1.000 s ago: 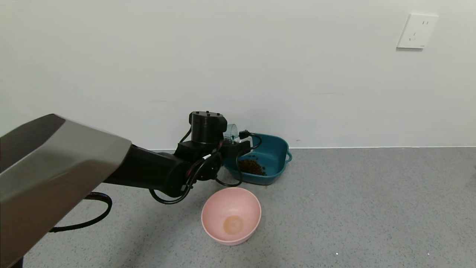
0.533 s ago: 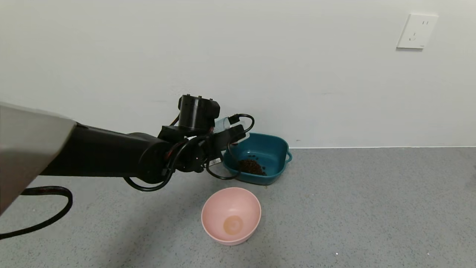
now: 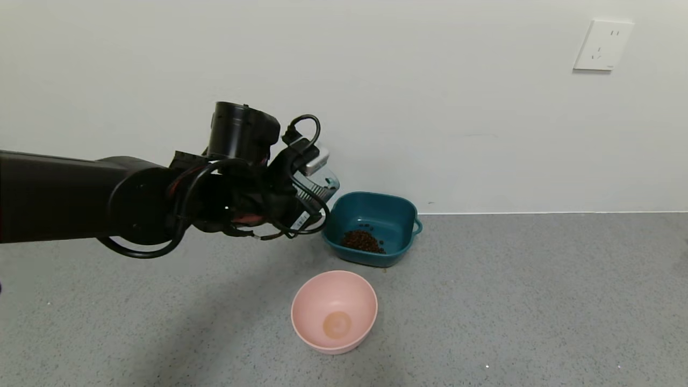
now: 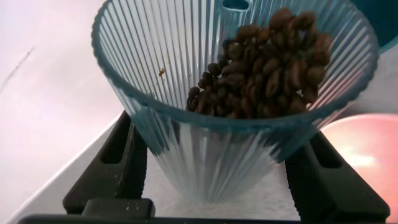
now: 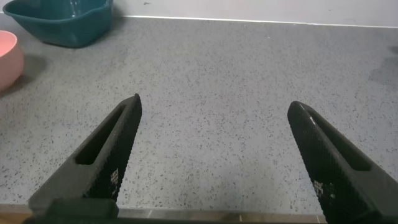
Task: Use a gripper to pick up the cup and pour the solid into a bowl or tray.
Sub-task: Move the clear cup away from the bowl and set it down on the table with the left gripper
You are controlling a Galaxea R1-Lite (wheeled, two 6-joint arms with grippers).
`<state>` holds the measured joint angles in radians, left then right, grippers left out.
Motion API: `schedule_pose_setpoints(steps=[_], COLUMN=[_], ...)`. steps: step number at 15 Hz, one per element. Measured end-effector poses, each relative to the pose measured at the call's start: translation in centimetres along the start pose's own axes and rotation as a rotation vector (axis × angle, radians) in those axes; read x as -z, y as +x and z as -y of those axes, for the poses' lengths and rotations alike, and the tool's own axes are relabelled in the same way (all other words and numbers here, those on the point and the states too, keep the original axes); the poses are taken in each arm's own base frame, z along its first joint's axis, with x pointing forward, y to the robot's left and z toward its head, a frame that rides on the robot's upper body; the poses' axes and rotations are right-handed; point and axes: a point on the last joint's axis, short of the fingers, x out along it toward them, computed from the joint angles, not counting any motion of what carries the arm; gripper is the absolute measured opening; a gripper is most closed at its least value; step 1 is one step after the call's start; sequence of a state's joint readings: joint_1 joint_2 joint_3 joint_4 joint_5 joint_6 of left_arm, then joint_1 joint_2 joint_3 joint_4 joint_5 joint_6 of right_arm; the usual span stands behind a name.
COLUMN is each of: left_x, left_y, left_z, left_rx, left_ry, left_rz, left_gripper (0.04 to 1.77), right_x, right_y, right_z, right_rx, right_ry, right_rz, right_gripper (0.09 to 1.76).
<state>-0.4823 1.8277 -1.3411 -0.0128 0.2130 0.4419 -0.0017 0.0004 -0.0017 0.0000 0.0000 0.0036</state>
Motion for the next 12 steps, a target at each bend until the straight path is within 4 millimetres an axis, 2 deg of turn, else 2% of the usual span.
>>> schedule_pose_setpoints(steps=[5, 9, 12], left_x=[-0.2, 1.2, 3.2], left_y=[-3.0, -4.5, -5.0], left_z=[-1.8, -2.6, -3.7], left_rx=[0.092, 0.106, 0.092], left_ry=[-0.237, -0.350, -0.450], left_rz=[0.123, 0.277, 0.368], left_gripper=[1.27, 1.27, 1.27], right_x=[0.0, 0.0, 0.0], right_y=[0.0, 0.0, 0.0], right_z=[0.0, 0.0, 0.0], right_rx=[0.000, 0.000, 0.000], right_ry=[0.000, 0.000, 0.000], right_rz=[0.000, 0.000, 0.000], right_gripper=[1.71, 1.71, 1.71])
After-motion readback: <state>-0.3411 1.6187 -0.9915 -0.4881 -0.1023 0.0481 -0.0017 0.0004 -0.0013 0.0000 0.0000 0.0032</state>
